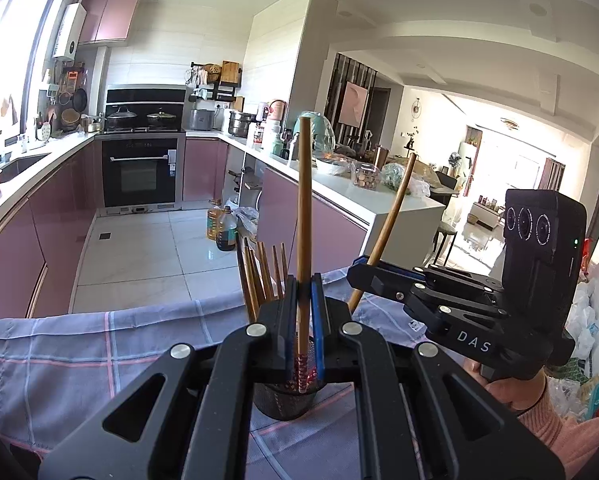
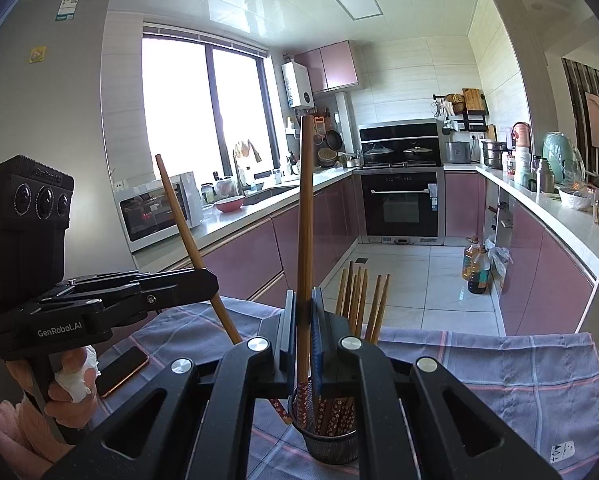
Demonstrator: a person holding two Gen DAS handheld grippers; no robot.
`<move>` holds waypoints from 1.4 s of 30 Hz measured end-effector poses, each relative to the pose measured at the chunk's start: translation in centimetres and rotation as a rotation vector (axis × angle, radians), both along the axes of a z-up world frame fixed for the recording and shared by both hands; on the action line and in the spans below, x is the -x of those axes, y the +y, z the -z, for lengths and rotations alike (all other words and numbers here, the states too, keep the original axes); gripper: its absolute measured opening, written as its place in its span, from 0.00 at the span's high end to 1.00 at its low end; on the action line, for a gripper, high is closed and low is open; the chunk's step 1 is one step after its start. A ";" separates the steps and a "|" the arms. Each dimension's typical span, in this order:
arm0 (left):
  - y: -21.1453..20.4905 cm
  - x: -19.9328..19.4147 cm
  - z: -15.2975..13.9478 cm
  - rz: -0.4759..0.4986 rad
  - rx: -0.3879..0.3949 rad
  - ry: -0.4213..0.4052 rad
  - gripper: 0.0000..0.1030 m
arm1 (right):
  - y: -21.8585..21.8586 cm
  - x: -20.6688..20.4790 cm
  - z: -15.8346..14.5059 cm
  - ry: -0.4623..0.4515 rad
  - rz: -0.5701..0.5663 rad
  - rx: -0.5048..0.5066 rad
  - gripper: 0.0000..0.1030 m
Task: Organize utensils
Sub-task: 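Lower both upright chopsticks into the mesh holder among the others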
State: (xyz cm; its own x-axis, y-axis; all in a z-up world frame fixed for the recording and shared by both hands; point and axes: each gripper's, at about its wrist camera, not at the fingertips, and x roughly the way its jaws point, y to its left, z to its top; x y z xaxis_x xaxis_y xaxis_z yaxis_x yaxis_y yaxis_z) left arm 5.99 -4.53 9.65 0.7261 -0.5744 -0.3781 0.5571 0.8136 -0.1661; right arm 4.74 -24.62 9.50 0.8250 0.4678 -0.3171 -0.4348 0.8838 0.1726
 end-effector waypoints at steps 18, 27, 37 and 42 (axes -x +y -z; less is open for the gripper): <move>-1.6 -1.9 1.7 -0.028 -0.054 0.055 0.93 | -0.4 -2.2 2.1 0.075 0.046 -0.009 0.94; -2.3 -2.4 2.0 -0.031 -0.083 0.083 0.93 | 0.0 -2.5 2.7 0.102 0.050 -0.004 0.94; -2.5 -2.9 1.8 -0.029 -0.105 0.106 0.93 | -0.1 -3.2 3.3 0.123 0.051 -0.001 0.94; -2.7 -3.2 1.8 -0.029 -0.113 0.114 0.93 | -0.3 -3.3 3.7 0.131 0.050 0.001 0.94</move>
State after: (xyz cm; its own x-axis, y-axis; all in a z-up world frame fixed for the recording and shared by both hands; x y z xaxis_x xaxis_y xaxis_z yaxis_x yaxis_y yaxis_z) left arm 9.23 -7.28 7.84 0.6905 -0.5030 -0.5199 0.5158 0.8462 -0.1337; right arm 8.08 -24.87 5.84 0.7988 0.4270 -0.4237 -0.3642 0.9039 0.2243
